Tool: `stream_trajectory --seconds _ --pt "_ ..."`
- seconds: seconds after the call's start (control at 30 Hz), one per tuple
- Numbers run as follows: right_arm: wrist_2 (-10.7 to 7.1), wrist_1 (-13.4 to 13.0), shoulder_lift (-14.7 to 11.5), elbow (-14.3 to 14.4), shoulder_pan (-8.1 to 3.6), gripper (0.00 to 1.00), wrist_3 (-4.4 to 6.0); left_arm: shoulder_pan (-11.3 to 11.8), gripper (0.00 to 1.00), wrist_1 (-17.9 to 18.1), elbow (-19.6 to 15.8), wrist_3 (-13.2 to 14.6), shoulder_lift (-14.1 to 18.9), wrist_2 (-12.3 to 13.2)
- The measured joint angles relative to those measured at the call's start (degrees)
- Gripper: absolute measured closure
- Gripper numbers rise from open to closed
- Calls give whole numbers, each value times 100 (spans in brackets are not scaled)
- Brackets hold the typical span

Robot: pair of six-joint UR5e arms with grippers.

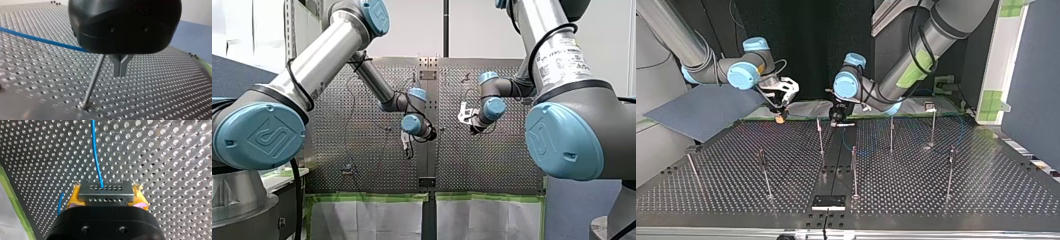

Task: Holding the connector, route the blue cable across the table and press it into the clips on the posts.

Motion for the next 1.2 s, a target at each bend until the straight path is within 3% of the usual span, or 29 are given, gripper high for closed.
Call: stream_trajectory --seconds 0.23,0.73,0.97,1.2 --pt "-94 2 49 -63 -72 100 2 15 100 -132 21 58 -16 3" --pt "-260 3 52 -143 -132 100 3 -272 100 -622 -59 238 271 -263" --pt "-262 1 52 -145 -142 100 27 -448 100 -534 -176 240 273 -308" --pt "-256 -28 55 -144 -165 100 55 -403 100 -173 -183 129 266 -395"
